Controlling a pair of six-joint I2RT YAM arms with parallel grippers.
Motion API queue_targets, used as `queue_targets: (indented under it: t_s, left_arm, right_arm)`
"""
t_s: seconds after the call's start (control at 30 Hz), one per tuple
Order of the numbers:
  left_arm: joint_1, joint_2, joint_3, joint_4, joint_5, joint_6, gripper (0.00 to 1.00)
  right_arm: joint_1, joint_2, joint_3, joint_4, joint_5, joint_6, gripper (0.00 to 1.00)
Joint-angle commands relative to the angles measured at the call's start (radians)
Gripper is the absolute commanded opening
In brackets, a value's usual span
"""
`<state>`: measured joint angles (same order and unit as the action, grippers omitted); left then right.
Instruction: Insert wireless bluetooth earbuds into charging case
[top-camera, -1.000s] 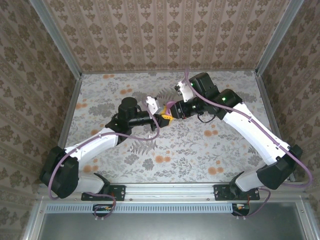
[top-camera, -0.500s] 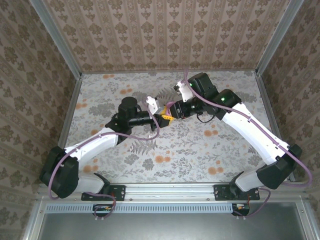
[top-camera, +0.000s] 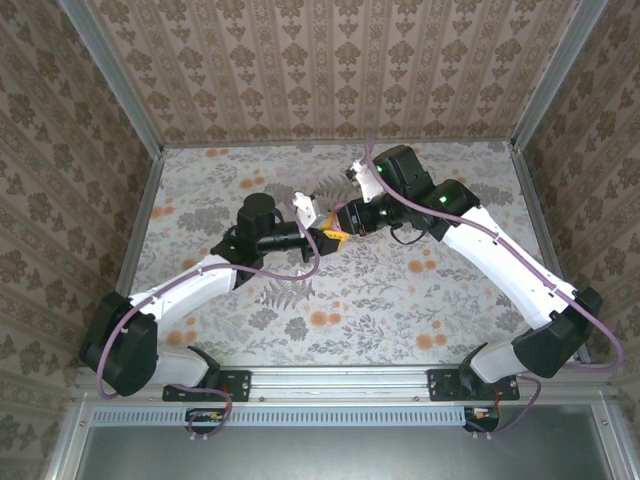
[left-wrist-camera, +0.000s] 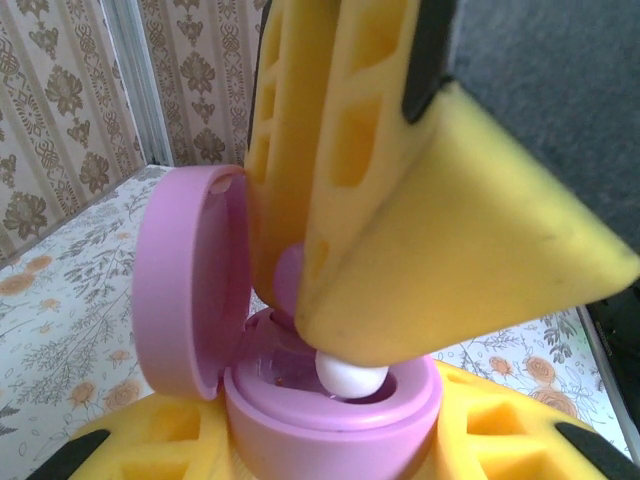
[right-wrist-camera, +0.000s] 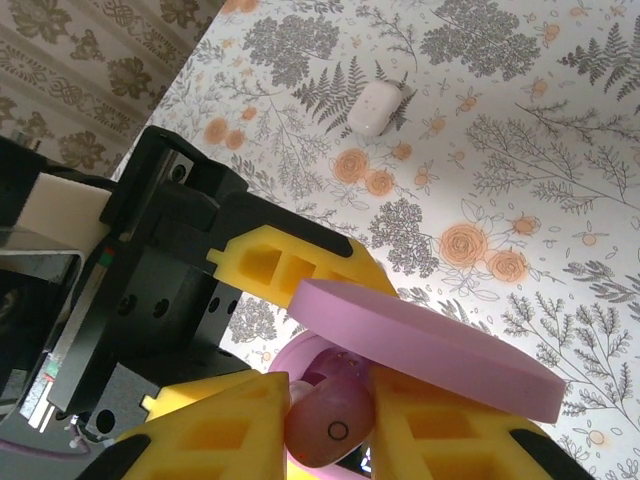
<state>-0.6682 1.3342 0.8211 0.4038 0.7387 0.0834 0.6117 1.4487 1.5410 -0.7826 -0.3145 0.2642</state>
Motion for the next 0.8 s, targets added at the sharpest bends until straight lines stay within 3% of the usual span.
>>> queue_targets:
  t_s: [0.0,0.17,0.37,0.63,0.77]
  left_arm:
    - [-0.008,-0.003,0.037,0.029,0.028,0.007,0.23]
    - [-0.004,-0.004,0.030,0.062,0.030,-0.013,0.23]
    - [-0.002,-0.001,0.032,0.063,0.036,-0.017,0.23]
    - [-0.001,-0.007,0.033,0.065,0.036,-0.020,0.23]
    - [-0.001,-0.010,0.030,0.068,0.034,-0.021,0.23]
  right_arm:
    - [0.007,-0.006,-0.015,0.009,0.014,-0.007,0.26]
    - [0.007,-0.005,-0.014,-0.030,0.034,-0.043,0.26]
    - [0.010,0.001,-0.019,0.012,-0.044,-0.024,0.28]
    - [0.010,0.007,-0.014,0.009,-0.020,-0.016,0.30]
    - [0.010,0.000,-0.016,0.007,-0.007,-0.015,0.35]
